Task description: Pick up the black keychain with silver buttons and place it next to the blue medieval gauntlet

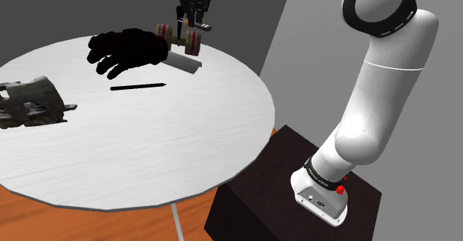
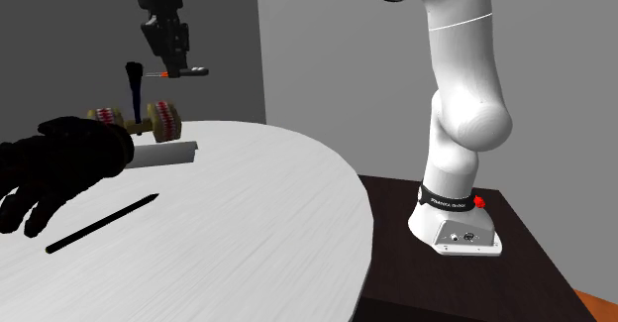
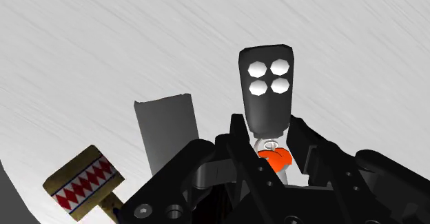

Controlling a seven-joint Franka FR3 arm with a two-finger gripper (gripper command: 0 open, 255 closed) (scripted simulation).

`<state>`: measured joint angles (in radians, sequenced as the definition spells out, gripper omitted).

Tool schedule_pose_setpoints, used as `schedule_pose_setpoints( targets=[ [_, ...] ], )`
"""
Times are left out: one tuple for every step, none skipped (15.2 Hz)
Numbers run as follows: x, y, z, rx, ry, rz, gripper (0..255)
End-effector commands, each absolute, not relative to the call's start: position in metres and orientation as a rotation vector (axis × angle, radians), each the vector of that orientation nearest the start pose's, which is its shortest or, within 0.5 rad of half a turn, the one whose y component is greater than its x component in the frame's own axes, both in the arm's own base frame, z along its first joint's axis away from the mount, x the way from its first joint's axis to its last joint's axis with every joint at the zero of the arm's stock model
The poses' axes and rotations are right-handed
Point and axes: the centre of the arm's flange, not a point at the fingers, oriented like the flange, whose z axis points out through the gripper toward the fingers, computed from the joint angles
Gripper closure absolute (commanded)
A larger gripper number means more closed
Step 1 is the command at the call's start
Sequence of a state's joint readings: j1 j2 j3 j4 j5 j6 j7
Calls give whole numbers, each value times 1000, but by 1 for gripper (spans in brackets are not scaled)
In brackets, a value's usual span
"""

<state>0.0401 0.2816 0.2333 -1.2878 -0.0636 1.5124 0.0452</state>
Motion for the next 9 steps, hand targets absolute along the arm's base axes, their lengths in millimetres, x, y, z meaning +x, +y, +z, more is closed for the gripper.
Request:
schedule_pose_setpoints(
  targets=[
    [615, 141, 579, -3129, -344, 77, 255],
    [615, 141, 574, -3129, -344, 77, 255],
    [615, 141, 568, -3129, -344, 77, 255],
    [615, 141, 563, -3129, -344, 77, 255],
    [615, 141, 558, -3129, -344, 77, 255],
    [615, 141, 552, -3129, -344, 77, 255],
    [615, 141, 547, -3129, -344, 77, 255],
    [615, 141, 542, -3129, -344, 77, 255],
    [615, 141, 537, -3129, -344, 77, 255]
  ],
)
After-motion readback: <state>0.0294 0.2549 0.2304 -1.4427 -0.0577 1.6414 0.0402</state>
